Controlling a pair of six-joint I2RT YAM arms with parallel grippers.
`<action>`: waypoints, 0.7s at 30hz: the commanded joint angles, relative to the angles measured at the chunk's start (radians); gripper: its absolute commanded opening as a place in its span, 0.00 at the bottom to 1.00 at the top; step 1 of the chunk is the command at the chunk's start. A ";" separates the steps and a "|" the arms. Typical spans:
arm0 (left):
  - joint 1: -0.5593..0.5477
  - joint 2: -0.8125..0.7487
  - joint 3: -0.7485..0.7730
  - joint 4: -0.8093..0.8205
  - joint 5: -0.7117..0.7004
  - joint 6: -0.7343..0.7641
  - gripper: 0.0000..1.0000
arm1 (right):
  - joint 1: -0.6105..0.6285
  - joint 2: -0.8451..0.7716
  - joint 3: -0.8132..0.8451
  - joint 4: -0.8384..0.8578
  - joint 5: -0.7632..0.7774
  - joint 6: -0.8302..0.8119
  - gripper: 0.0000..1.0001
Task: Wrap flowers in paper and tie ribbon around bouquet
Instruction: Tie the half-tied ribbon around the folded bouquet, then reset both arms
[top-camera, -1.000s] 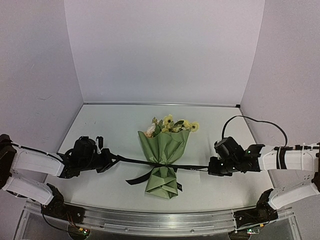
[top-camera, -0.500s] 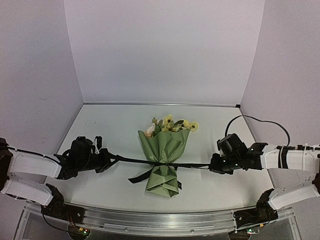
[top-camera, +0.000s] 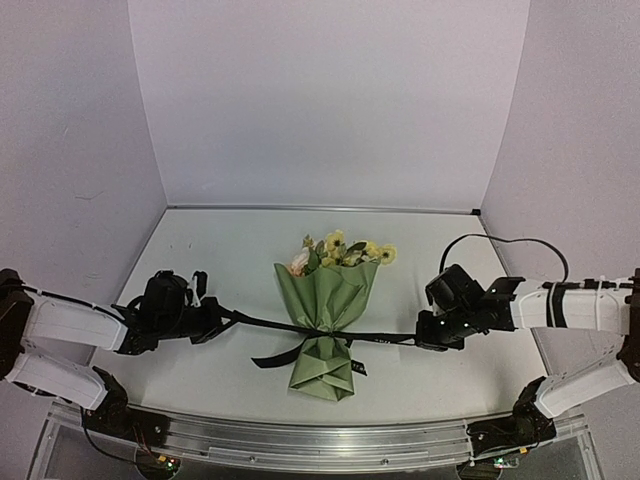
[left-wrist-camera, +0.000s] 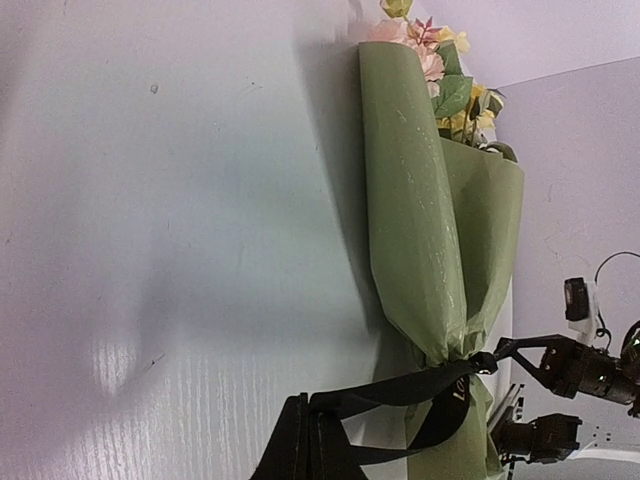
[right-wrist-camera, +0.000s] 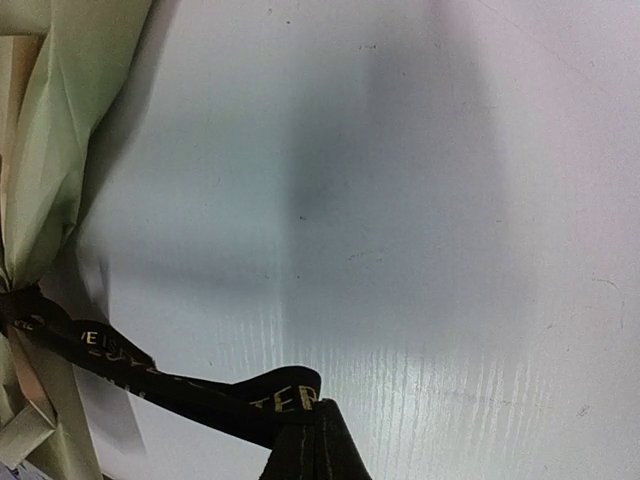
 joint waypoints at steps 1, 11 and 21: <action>0.047 0.020 0.022 -0.086 -0.238 0.036 0.00 | -0.004 0.023 -0.016 -0.323 0.222 -0.022 0.00; 0.020 0.003 0.065 -0.136 -0.247 0.079 0.09 | 0.017 -0.005 0.006 -0.353 0.204 -0.046 0.28; 0.015 -0.096 0.115 -0.265 -0.275 0.108 0.79 | 0.019 -0.043 0.040 -0.415 0.142 -0.037 0.83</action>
